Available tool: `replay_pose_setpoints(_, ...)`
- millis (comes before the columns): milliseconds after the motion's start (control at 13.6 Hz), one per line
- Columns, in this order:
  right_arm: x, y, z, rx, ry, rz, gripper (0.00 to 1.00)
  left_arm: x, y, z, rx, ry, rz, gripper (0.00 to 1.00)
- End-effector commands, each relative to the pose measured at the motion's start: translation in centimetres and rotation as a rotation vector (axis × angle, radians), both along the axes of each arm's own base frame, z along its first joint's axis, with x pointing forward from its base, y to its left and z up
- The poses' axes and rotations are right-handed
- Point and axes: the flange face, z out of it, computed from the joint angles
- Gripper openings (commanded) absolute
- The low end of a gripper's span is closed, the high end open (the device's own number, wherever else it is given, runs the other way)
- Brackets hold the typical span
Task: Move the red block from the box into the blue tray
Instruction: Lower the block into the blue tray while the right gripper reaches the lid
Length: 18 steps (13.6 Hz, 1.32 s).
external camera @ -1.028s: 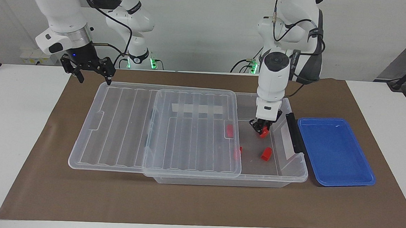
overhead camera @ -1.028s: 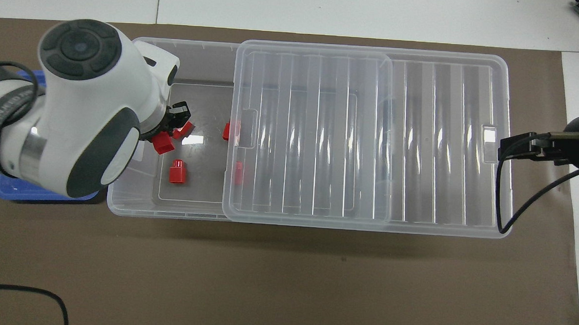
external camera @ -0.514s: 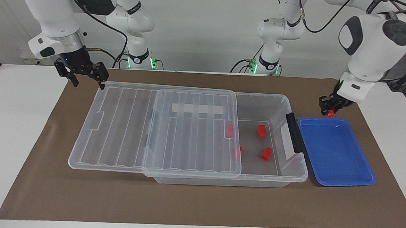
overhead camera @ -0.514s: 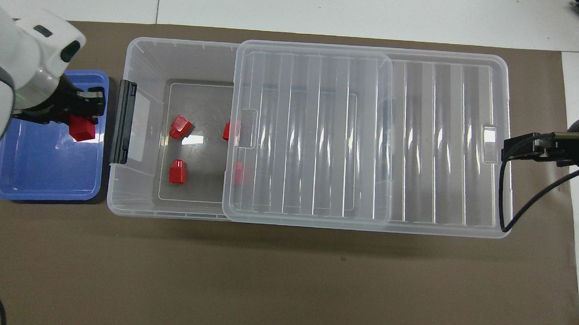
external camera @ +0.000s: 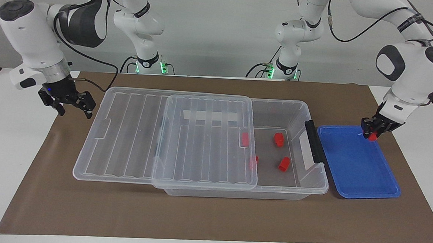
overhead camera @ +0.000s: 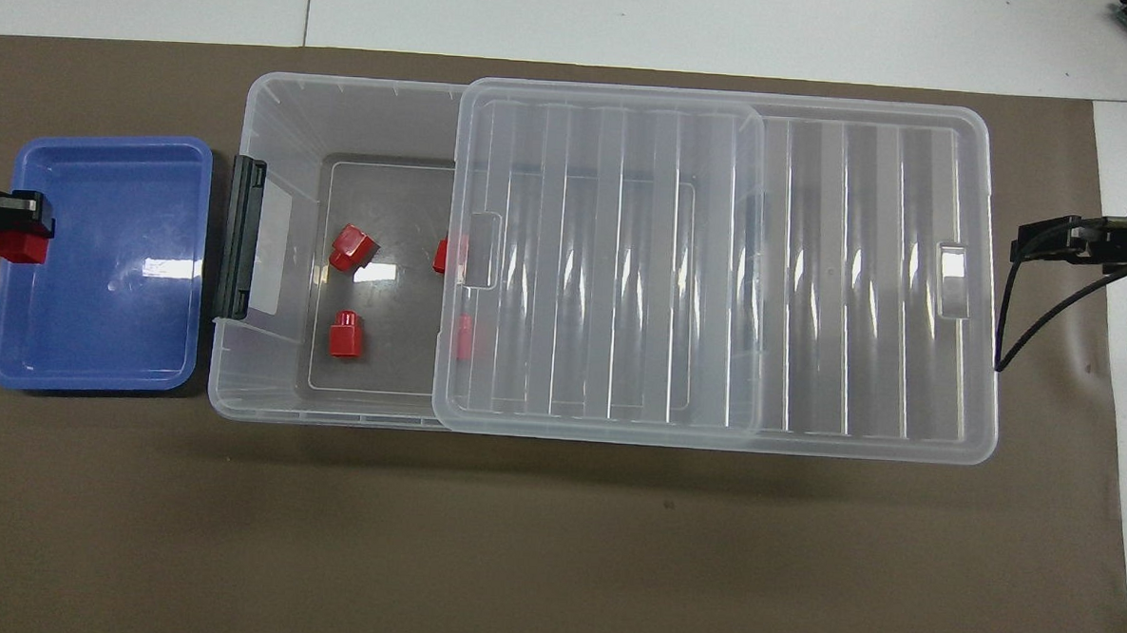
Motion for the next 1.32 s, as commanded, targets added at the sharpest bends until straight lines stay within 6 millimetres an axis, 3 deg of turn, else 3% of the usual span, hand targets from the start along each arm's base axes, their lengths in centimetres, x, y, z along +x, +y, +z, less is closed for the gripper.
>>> replay_pose_setpoints(0,1.1,-1.7,-2.8,0.008,0.005,0.04,0.92,-1.3,1.1,-3.6,-0.016,-0.06,0.003,0.08)
replay_pose_setpoints(147,1.2,-1.9,-4.8,0.011,0.025,0.057,0.88,-0.6,1.5,-7.2,-0.018,-0.067,0.003,0.08)
replay_pose_setpoints(294,1.0,-2.8,-6.5,0.004,-0.001,0.058,0.87,-0.3,1.4,-8.9,-0.018,-0.05,-0.026,0.08)
replay_pose_setpoints(514,1.2,-3.0,-7.1,0.001,-0.006,0.08,0.83,0.7,1.1,-13.0,-0.037,-0.056,-0.025,0.08)
replay_pose_setpoints(587,1.2,-2.9,-7.2,0.001,-0.003,0.081,0.76,0.6,1.2,-13.4,-0.059,-0.059,-0.005,0.08)
replay_pose_setpoints(661,1.3,-2.6,-7.2,0.001,-0.005,0.086,0.61,0.5,1.3,-13.4,-0.062,-0.061,-0.003,0.09)
replay_pose_setpoints(807,1.4,-1.9,-7.1,0.003,-0.005,0.098,0.13,0.3,1.2,-13.9,-0.067,-0.062,-0.001,0.09)
replay_pose_setpoints(881,1.5,-1.5,-7.1,0.005,-0.006,0.103,0.0,0.1,1.2,-14.1,-0.068,-0.061,0.0,0.09)
replay_pose_setpoints(1248,1.7,1.5,-6.3,0.05,-0.017,0.126,0.0,-0.4,1.0,-16.1,-0.063,-0.099,0.0,0.09)
